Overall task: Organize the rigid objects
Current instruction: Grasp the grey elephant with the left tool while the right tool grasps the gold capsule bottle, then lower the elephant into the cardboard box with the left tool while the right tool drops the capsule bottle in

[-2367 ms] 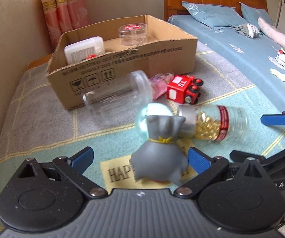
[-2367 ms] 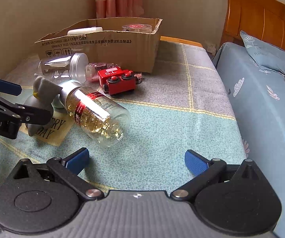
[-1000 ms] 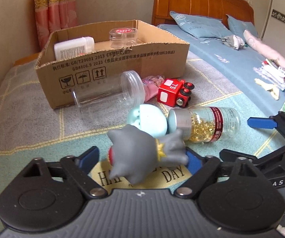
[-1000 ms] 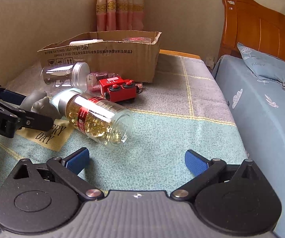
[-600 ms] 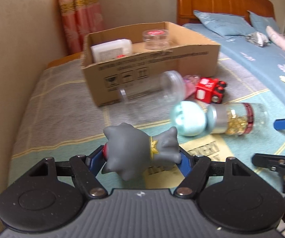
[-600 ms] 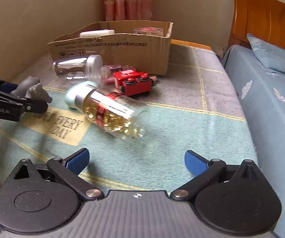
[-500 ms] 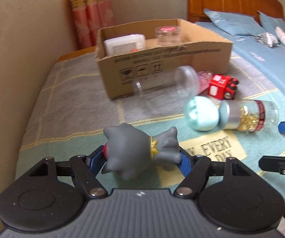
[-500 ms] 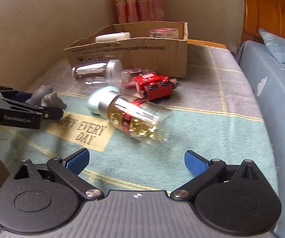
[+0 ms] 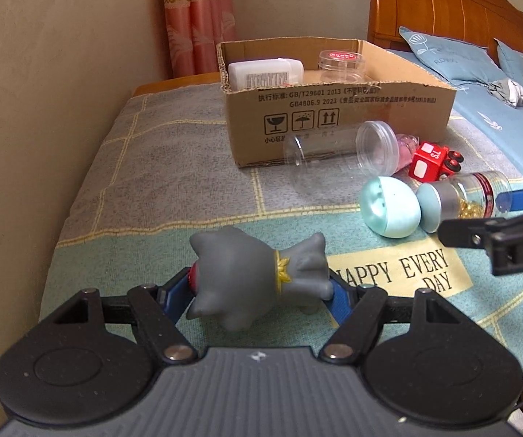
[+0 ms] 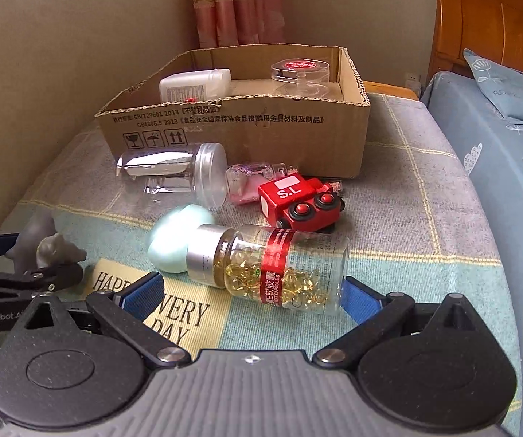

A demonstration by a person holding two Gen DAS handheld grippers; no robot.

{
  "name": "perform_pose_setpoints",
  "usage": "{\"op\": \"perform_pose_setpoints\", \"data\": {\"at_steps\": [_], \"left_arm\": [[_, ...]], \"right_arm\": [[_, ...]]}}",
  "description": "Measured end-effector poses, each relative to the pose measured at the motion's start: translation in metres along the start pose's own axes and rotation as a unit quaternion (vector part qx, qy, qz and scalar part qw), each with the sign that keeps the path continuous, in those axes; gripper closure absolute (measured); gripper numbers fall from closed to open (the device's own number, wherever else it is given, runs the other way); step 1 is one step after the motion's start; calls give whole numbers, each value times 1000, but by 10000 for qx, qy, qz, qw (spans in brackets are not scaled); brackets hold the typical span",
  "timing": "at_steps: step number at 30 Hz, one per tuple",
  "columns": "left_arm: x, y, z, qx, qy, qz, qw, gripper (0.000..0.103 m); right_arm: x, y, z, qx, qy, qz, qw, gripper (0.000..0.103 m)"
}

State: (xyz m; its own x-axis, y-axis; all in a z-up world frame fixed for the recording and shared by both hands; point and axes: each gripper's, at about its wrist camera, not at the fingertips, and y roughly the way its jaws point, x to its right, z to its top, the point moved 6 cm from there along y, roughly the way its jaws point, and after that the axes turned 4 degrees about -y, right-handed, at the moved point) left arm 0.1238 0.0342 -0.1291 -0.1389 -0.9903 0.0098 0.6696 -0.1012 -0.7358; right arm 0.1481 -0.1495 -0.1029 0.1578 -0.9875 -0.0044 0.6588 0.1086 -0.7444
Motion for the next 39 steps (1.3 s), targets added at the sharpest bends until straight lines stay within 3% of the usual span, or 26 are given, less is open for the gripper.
{"op": "perform_pose_setpoints", "data": {"at_steps": [11, 19, 22, 27, 39], "left_arm": [[-3, 2, 1, -37, -85, -85, 9999, 28], [-4, 4, 7, 19, -95, -34, 9999, 29], [-4, 4, 8, -23, -71, -48, 10000, 29], [-3, 7, 11, -79, 85, -35, 9999, 29], [-2, 9, 12, -296, 117, -255, 9992, 31]], "right_arm": [[6, 11, 6, -7, 67, -672, 9977, 0], [9, 13, 11, 32, 93, -655, 9978, 0], [7, 14, 14, -13, -16, -619, 9981, 6], [4, 13, 13, -81, -223, -553, 9982, 6], [3, 6, 6, -219, -554, -336, 9977, 7]]}}
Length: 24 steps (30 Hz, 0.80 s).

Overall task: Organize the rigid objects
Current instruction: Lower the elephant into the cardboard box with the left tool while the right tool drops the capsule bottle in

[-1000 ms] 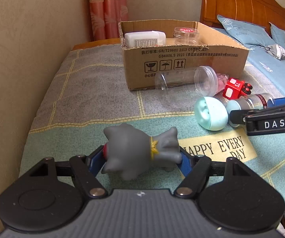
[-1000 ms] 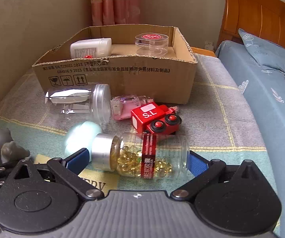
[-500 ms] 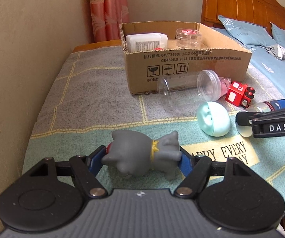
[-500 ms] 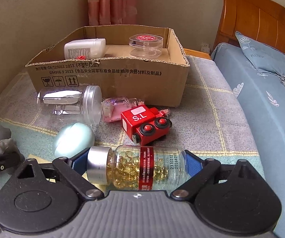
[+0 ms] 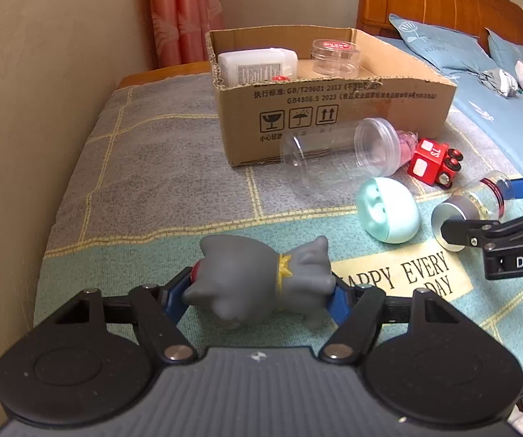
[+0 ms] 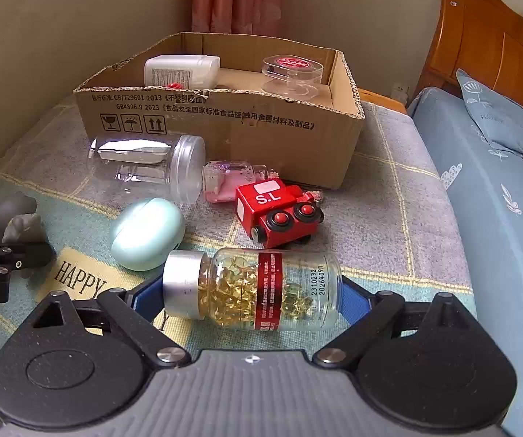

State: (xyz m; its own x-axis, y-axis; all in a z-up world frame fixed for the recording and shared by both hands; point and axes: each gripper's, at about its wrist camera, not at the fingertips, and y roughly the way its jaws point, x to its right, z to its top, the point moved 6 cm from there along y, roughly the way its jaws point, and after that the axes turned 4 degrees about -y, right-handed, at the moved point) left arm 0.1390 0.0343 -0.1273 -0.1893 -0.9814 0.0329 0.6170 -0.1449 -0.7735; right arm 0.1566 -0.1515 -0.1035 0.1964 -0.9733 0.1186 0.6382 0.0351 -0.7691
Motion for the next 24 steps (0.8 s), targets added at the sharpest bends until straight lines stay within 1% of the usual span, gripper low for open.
{"op": "perform_pose_setpoints", "data": {"at_steps": [4, 9, 13, 17, 22, 24], "left_arm": [[0, -9, 7, 18, 58, -84, 9999, 32], [2, -20, 19, 39, 174, -141, 9997, 32], [6, -29, 30, 96, 305, -140, 9994, 32], [11, -39, 43, 258, 380, -165, 9988, 32], [15, -48, 58, 362, 436, -202, 9982, 32], [18, -52, 66, 464, 458, -170, 9977, 32]], "right_arm": [[4, -4, 2, -78, -134, 241, 9996, 7], [11, -10, 5, -185, -347, 413, 9984, 7], [15, -19, 12, -182, -476, 536, 9973, 7], [23, -32, 28, -46, -585, 623, 9963, 7], [35, -49, 58, 247, -714, 668, 9949, 7], [41, -54, 73, 390, -718, 721, 9940, 7]]}}
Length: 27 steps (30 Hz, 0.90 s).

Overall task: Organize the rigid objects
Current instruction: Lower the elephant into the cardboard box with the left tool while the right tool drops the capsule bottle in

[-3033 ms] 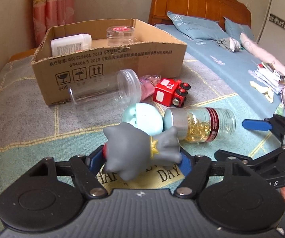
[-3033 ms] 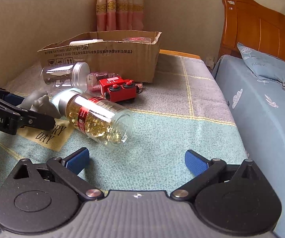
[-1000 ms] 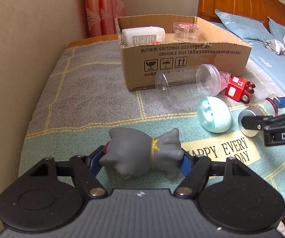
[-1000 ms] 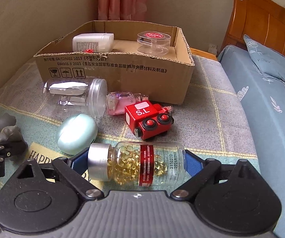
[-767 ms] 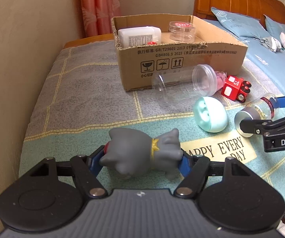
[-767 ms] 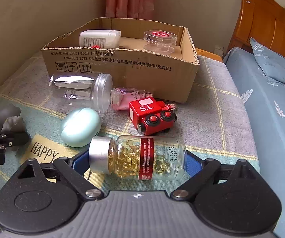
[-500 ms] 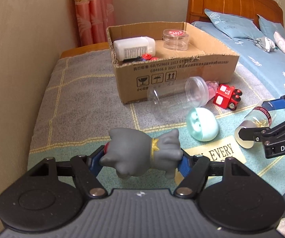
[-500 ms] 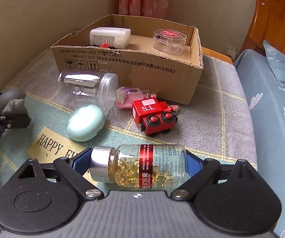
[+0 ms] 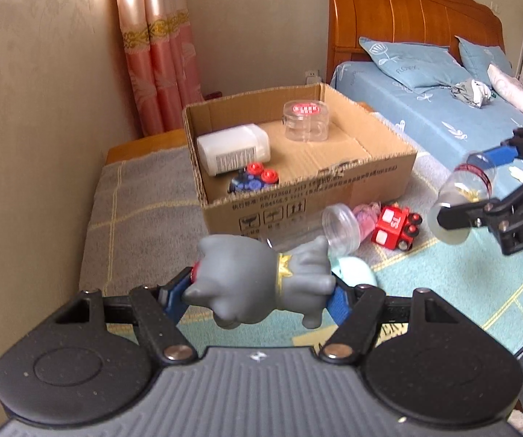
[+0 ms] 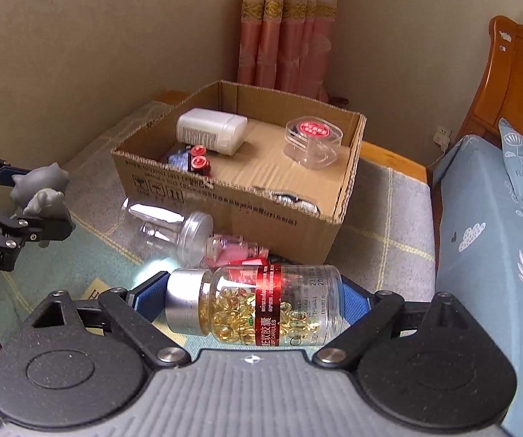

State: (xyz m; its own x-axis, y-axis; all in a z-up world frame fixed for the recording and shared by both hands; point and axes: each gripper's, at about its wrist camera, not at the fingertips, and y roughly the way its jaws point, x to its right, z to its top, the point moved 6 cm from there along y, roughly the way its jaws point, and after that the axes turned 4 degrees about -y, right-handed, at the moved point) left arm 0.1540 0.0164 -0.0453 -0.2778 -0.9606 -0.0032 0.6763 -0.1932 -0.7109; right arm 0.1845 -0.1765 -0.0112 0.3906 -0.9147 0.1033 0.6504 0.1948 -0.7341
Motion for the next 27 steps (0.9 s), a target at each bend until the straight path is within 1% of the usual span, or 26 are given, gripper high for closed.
{"op": "perform_pose_setpoints", "data": {"at_steps": [3, 7, 9, 14, 17, 21, 23, 24, 25, 27], "left_arm": [[1, -4, 9, 106, -22, -17, 9999, 31], [2, -8, 14, 169, -6, 10, 9999, 31], [1, -12, 15, 202, -14, 36, 9998, 31], [-5, -21, 16, 236, -64, 162, 9996, 31], [-8, -25, 16, 245, -70, 239, 9994, 31], [-9, -25, 17, 229, -54, 271, 9994, 31], [-8, -23, 18, 221, -47, 261, 9994, 31], [-7, -23, 19, 219, -48, 253, 9994, 31], [-7, -22, 19, 219, -50, 245, 9994, 31], [-5, -22, 22, 214, -48, 227, 9995, 31]], "right_arm": [[11, -2, 23, 190, -7, 63, 9998, 7], [23, 7, 55, 274, 26, 99, 9996, 7], [28, 14, 68, 263, 35, 125, 9996, 7], [43, 41, 97, 170, 70, -3, 9998, 7], [53, 59, 107, 60, 209, -29, 9998, 7], [63, 86, 116, -21, 291, -215, 9993, 7], [66, 97, 117, -133, 393, -112, 9991, 7], [67, 100, 117, -117, 434, -100, 9989, 6], [69, 101, 116, -104, 480, -162, 9987, 1], [71, 97, 115, -50, 566, -139, 9983, 0]]}}
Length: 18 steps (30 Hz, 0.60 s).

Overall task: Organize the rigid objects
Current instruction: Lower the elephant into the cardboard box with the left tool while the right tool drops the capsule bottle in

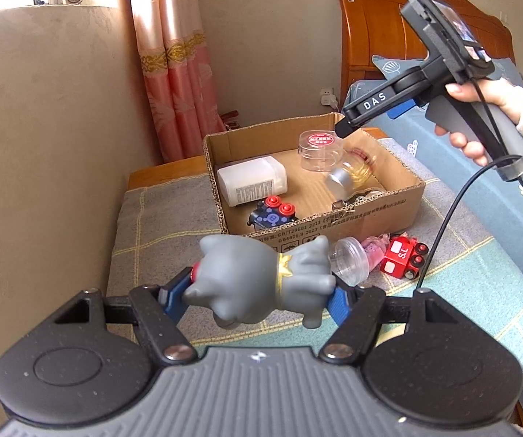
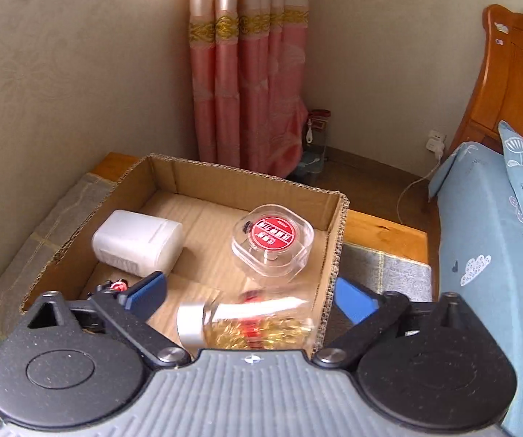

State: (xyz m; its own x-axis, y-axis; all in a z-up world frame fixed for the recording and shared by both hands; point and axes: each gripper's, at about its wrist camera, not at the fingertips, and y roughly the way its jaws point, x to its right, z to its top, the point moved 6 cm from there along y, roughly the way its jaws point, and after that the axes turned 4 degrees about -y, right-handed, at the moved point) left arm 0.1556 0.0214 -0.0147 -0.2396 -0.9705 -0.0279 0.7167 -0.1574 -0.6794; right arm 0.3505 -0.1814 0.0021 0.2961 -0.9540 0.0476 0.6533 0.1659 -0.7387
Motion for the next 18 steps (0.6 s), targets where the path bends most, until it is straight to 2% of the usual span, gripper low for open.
{"op": "perform_pose_setpoints", "data": {"at_steps": [11, 18], "left_arm": [[18, 17, 29, 5, 238, -197, 9995, 31], [32, 47, 54, -54, 369, -289, 9989, 31]], "right_arm": [[-5, -48, -25, 98, -142, 127, 9998, 0], [-1, -74, -63, 106, 3, -58, 9999, 0]]}}
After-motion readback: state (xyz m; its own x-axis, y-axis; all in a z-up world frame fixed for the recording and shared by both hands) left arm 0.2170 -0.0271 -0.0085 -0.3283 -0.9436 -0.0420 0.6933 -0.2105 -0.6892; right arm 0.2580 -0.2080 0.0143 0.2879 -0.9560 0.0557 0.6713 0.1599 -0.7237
